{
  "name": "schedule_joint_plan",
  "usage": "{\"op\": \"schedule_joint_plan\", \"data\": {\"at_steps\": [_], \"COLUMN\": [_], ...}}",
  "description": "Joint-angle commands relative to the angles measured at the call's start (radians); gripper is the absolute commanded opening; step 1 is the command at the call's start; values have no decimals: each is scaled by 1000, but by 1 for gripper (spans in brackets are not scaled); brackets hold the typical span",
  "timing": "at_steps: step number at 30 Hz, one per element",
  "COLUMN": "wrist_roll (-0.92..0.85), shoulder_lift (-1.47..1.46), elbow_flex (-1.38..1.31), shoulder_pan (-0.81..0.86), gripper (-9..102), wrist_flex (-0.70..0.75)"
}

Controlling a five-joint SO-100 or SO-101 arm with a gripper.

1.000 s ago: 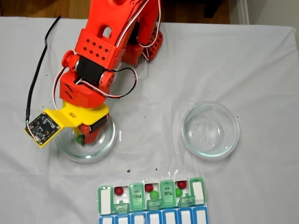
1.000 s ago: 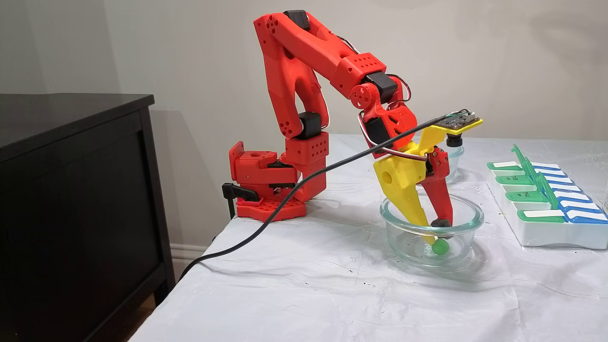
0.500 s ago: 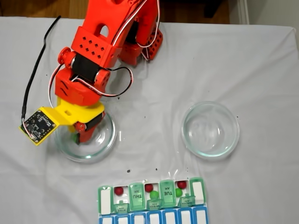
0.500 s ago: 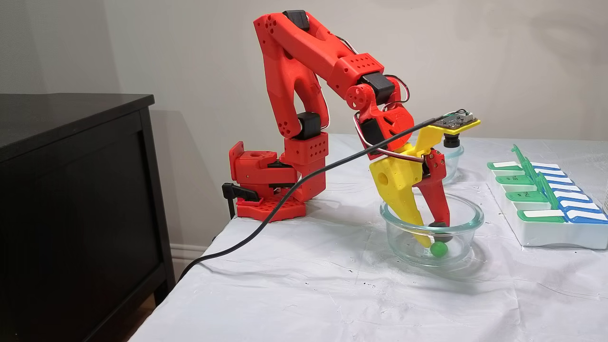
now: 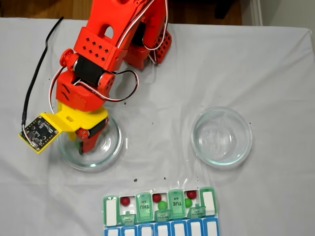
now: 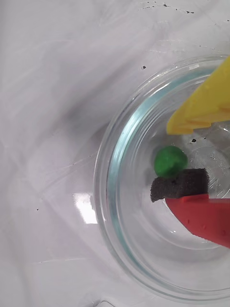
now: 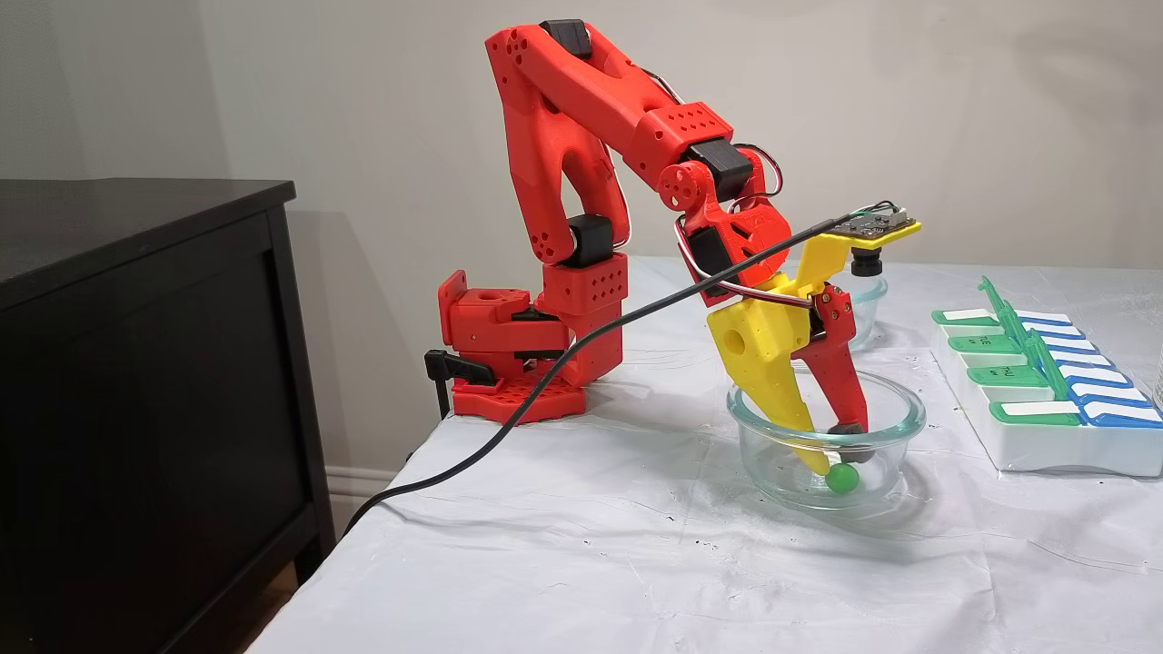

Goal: Sort medicines into box.

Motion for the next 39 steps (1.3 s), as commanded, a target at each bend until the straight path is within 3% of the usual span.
{"op": "schedule_joint_plan", "data": {"at_steps": [1, 39], "wrist_roll": [-14, -29], "shoulder_lift": [9, -84], "elbow_flex": [-31, -11], "shoulder_pan": [-3, -25], "gripper": [16, 15], "wrist_flex": [-23, -91]}}
